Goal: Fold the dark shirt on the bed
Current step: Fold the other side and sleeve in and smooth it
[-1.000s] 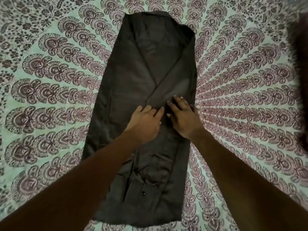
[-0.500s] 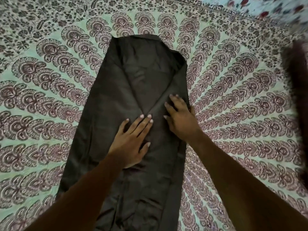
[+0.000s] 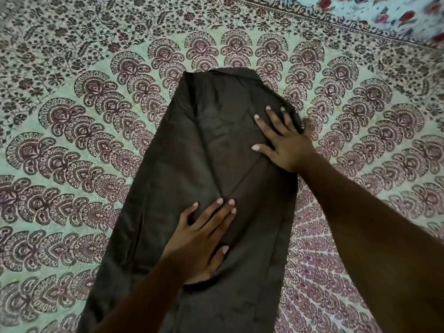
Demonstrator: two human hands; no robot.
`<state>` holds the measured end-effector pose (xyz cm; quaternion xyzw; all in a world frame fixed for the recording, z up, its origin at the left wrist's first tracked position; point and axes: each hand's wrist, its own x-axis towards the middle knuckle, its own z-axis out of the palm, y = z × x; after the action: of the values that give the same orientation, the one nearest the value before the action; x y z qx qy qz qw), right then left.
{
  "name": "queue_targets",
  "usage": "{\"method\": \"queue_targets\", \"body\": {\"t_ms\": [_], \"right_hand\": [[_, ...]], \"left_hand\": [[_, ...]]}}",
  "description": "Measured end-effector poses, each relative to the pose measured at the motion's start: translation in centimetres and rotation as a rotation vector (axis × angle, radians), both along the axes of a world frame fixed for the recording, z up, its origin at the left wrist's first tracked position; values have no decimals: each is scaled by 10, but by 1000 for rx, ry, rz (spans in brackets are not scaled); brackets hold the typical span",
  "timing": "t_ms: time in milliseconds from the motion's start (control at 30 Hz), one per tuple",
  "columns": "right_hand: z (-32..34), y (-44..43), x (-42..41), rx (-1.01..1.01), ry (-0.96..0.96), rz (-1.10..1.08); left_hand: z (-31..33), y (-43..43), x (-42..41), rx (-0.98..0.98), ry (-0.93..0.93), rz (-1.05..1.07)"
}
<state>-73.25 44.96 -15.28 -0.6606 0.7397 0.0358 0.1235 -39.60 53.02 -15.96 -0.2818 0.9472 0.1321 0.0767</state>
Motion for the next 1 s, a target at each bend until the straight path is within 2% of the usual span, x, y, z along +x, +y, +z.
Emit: {"method": "queue_targets", "body": {"t_ms": [300,400,500,567,700,1000], "right_hand": [[8,-46,-28,43,5,-15],[13,-34,-15,-122,-31,-197],[16,-6,8,-376,-60,-504],[14,8,15,-464,-110,-691],[12,-2,1,-475,-395,-880],[35,-56,-19,-519,-641,-1096]], "left_hand": [[0,0,0,23,5,-2],[1,-1,0,38,9,5],[2,0,0,46,15,12],[2,0,0,45,17,12],[2,-1,0,55,19,18],[1,-1,1,54,38,25]]}}
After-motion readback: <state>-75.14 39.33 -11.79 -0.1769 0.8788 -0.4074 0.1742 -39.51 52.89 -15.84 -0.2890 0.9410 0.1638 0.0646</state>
